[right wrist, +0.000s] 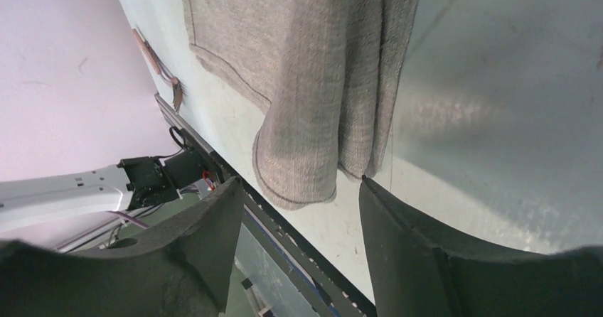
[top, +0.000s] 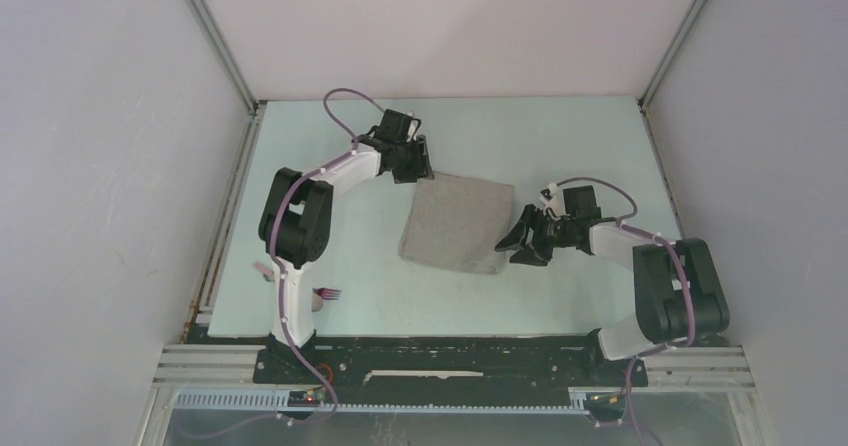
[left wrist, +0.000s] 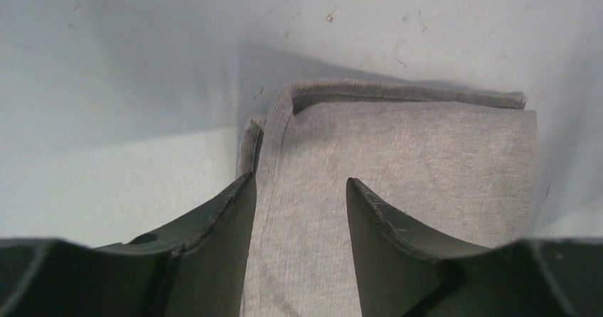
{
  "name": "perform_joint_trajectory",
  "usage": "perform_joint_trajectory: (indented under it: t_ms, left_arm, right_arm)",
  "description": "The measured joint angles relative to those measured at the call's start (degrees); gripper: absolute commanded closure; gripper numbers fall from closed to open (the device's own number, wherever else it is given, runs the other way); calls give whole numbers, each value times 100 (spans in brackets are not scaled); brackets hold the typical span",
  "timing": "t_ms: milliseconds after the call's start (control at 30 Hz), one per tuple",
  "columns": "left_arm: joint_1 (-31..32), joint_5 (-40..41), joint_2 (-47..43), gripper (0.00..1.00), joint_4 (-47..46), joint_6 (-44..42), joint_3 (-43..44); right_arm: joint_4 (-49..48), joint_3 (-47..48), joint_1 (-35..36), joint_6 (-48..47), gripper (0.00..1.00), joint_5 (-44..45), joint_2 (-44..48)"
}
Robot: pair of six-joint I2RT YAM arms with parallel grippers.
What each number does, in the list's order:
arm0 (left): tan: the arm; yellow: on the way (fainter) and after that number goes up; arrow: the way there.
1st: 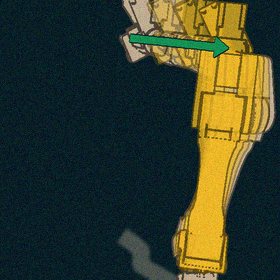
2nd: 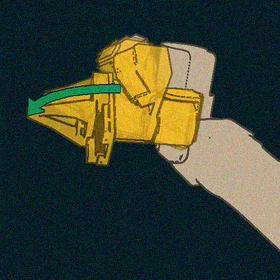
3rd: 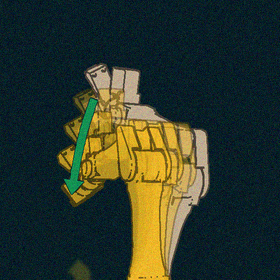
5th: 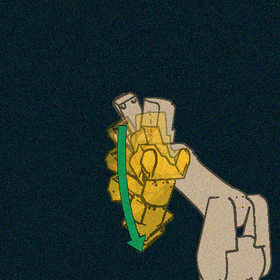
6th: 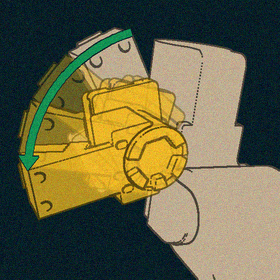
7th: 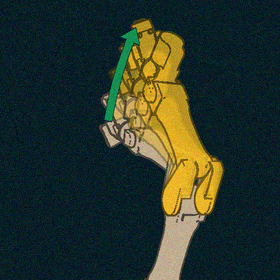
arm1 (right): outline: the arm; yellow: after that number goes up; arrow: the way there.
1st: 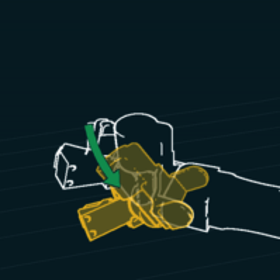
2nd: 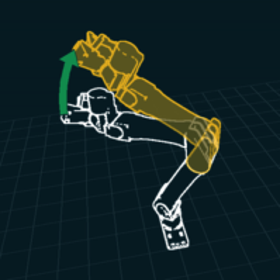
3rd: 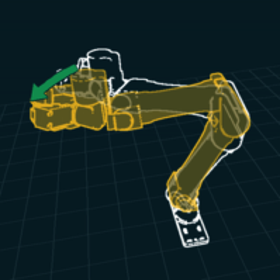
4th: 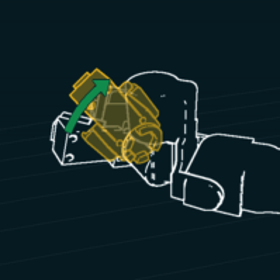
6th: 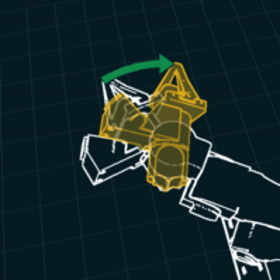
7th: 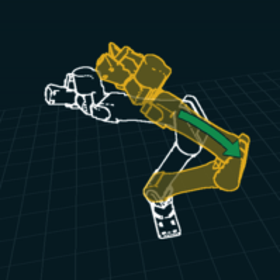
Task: Fold the napkin into a case and place the utensils inside
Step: Smooth out the lower triangle-folded napkin at the center of the board.
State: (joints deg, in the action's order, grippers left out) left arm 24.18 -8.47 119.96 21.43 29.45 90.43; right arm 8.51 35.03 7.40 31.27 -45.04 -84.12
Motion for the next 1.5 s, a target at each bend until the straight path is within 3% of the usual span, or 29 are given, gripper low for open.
perform_joint_trajectory:
  t_ms: [267,433,600,633,733,800,967,1200,1267,1500]
  left_arm:
    - [0,55,-1322,46,90,162,-1117]
    - [0,-321,-1943,47,-162,339,-1827]
    - [4,-592,-2199,47,-289,420,-2461]
    - [7,-640,-2256,48,-289,428,-2564]
    - [39,-732,-2439,47,-291,463,-2736]
    - [79,-756,-2577,47,-302,461,-2791]
    - [170,-824,-2892,45,-343,457,-2929]
    - [179,-732,-2835,39,-326,396,-3010]
    - [179,-693,-2767,39,-326,396,-3012]
    - [179,-669,-2706,40,-334,398,-3023]
  right_arm:
    - [-11,151,133,9,42,0,-562]
    - [337,459,247,-245,59,229,-903]
    - [704,481,282,-514,87,632,-901]
    - [732,481,282,-540,87,667,-901]
    - [767,490,289,-568,60,688,-901]
    - [809,494,313,-590,52,702,-883]
    - [903,507,306,-658,47,706,-658]
    - [763,538,275,-664,48,426,-918]
    - [640,551,278,-645,54,284,-1012]
    - [586,562,251,-612,94,310,-1158]
